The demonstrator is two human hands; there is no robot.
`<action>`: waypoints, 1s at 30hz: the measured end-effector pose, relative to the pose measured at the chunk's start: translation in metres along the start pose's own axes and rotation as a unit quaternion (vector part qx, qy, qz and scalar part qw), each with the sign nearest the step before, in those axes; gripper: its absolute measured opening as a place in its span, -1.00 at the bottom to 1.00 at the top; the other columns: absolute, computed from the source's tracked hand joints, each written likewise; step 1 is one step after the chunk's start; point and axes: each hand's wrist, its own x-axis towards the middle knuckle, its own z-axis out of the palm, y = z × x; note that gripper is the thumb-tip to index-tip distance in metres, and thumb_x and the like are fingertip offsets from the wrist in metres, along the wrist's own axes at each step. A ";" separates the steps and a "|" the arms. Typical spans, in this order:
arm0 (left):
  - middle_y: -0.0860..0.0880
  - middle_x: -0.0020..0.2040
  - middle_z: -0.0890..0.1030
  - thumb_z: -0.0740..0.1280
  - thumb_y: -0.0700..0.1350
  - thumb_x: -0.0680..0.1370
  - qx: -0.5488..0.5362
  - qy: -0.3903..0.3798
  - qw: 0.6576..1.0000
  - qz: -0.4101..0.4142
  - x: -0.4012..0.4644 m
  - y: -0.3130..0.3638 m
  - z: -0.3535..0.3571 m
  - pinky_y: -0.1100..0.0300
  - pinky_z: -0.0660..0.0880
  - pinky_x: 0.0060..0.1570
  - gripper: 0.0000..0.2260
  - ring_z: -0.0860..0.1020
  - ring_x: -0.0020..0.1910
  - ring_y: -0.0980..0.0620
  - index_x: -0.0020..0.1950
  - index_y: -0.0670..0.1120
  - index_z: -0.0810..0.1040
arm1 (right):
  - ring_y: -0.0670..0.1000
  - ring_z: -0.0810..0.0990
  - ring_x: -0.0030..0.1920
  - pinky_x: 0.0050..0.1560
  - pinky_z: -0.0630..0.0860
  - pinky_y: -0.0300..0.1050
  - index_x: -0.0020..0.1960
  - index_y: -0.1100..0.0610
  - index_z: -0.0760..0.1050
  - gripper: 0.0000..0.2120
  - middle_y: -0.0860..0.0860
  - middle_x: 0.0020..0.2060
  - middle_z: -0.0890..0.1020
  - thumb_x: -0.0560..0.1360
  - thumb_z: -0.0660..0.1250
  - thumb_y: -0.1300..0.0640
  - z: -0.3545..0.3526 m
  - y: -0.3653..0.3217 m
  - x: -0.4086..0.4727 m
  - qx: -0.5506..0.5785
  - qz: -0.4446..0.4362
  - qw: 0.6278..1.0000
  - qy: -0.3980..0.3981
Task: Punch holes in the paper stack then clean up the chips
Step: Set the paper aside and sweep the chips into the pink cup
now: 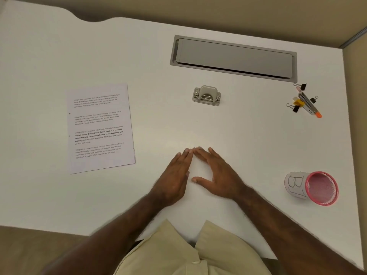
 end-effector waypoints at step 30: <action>-0.34 0.68 0.19 0.19 -0.28 0.73 0.134 0.014 0.991 -0.020 0.067 -0.028 -0.058 -0.20 0.10 0.69 -0.51 0.15 0.69 -0.33 0.65 -0.34 0.22 | 0.12 0.06 0.71 0.68 0.06 0.18 0.69 0.29 0.08 -0.18 0.18 0.70 0.12 0.68 0.17 -0.27 -0.022 0.017 0.057 -0.157 0.039 0.974 0.158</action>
